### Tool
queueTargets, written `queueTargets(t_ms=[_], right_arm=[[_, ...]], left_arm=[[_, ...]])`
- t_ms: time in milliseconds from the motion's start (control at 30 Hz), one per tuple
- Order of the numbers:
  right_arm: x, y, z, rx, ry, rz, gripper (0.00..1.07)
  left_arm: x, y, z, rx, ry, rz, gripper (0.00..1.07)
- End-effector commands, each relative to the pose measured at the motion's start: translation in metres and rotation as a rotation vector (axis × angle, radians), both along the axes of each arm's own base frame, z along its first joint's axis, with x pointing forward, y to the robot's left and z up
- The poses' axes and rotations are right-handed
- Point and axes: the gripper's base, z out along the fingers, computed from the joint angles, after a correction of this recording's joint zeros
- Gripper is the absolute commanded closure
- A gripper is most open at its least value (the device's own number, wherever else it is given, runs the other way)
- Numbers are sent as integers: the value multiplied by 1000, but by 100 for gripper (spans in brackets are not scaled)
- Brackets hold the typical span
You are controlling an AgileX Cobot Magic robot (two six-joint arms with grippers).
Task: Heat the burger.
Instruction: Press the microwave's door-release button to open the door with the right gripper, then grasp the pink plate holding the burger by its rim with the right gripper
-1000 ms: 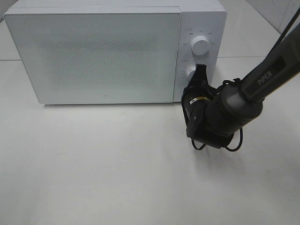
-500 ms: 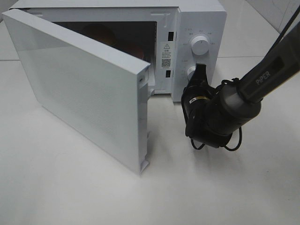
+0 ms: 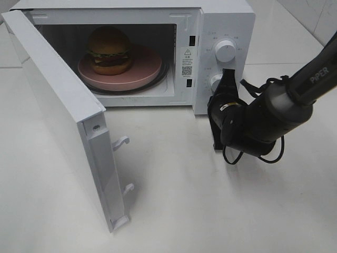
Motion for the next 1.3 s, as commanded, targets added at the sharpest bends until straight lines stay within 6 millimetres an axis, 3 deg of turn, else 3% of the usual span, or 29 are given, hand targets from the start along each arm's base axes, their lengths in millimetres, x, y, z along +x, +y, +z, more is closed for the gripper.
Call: queueTargets(t_ms=[33,333,633,800,933,1300], right_arm=[[1,1,22,-13,-61,83,107],[-19,-3,24,-13,53,152,107],[-44,-7,26,-120,203,304,107],[-52,-5,38,-255,242,470,107],[-57,-3,52,-467,222,678,107],[-76,6,66,-661,273,1076,107]], left_arm=[[0,-1,-1,-11,2,-1,7],[0,-1,-1,-11,2,-1,7],[0,-1,-1,-11,2,-1,7],[0,-1,-1,-11,2,-1,7],[0,-1,-1,-11,2,-1,7],[0,-1,-1,-11,2,-1,7]])
